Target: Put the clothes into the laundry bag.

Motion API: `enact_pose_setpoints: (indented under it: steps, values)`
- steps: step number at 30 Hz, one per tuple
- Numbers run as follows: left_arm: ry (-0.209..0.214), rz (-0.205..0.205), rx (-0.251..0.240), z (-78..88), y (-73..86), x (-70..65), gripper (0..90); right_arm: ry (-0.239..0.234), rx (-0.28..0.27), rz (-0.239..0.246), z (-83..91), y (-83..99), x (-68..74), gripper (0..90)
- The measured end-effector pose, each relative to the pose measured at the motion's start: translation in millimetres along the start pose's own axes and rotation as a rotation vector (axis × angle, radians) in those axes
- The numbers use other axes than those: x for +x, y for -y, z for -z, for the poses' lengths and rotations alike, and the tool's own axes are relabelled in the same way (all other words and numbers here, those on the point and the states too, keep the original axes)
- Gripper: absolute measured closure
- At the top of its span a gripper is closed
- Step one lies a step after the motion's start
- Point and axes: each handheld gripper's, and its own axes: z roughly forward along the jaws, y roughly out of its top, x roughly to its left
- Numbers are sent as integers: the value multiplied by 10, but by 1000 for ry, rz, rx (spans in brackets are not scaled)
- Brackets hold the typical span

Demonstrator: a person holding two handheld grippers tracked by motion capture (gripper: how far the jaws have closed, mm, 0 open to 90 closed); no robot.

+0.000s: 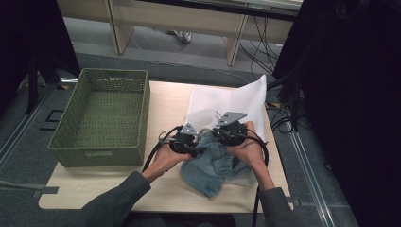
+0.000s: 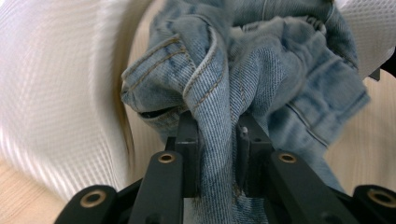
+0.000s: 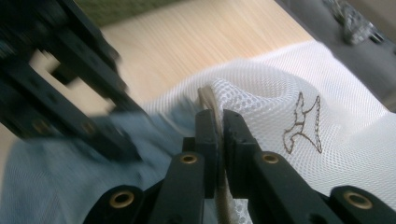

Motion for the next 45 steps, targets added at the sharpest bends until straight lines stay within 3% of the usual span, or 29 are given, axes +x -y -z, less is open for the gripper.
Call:
enact_pose_setpoints:
  steps: [1,2,3,5,7,9,11,12,13,16,18,19,20,25,26,27,29,30,32,34,36,37,39,40,42,43,45]
  values:
    - [0,0,0,0,0,0,730,-8,-9,11,36,-25,29,863]
    - [-23,-4,-19,-10,-28,-32,728,-18,-18,37,68,-50,68,864]
    - [-60,-7,-20,-2,-47,-4,726,-19,-11,30,90,-58,93,863]
    - [-139,50,-29,-39,-50,88,721,-11,-11,40,129,-52,114,864]
    - [-163,70,-18,-69,-37,164,713,-11,-10,52,135,-41,110,864]
    - [-201,179,-16,-149,31,333,699,-7,1,23,124,19,98,864]
    - [-188,191,-13,-154,44,342,634,-15,13,38,113,36,79,864]
    - [-150,204,0,-92,54,320,552,-7,17,23,73,86,77,863]
    - [-150,204,0,-92,54,320,508,-26,37,15,65,106,62,863]
    - [-131,168,6,206,60,191,360,-3,36,1,32,173,44,859]
    - [-139,128,6,353,88,104,343,-1,37,-2,33,203,35,856]
    - [-139,128,6,353,88,104,326,2,40,-12,42,212,34,854]
    - [-142,88,37,459,157,47,310,-5,31,7,39,218,21,853]
    - [-132,59,101,451,357,11,231,-2,36,1,61,222,44,852]
    - [-136,34,148,387,412,37,214,-10,50,5,63,222,48,853]
    - [-134,40,195,274,473,60,217,1,41,2,53,228,55,853]
    - [-135,40,209,207,495,70,236,-10,48,8,53,231,64,853]
    - [-128,6,225,94,509,78,361,-14,46,12,45,239,66,853]
    - [-160,-57,202,36,491,96,604,-17,47,9,44,246,67,854]
    - [-167,-23,157,31,464,94,760,-24,48,10,39,249,74,855]
    - [-175,-24,135,69,421,78,797,-34,42,12,33,235,85,857]
    - [-177,-44,108,146,314,61,801,-35,38,8,35,224,95,857]
    - [-170,-22,41,215,133,58,801,-49,20,-12,56,177,109,859]
    - [-178,-38,31,224,38,82,801,-51,7,-1,60,147,108,859]
    - [-191,-27,14,188,-31,92,800,-48,6,1,68,123,113,859]
    - [-207,-19,17,46,-60,145,795,-50,18,-10,73,101,114,860]
    - [-245,-13,46,-131,33,229,776,-45,13,2,45,134,112,860]
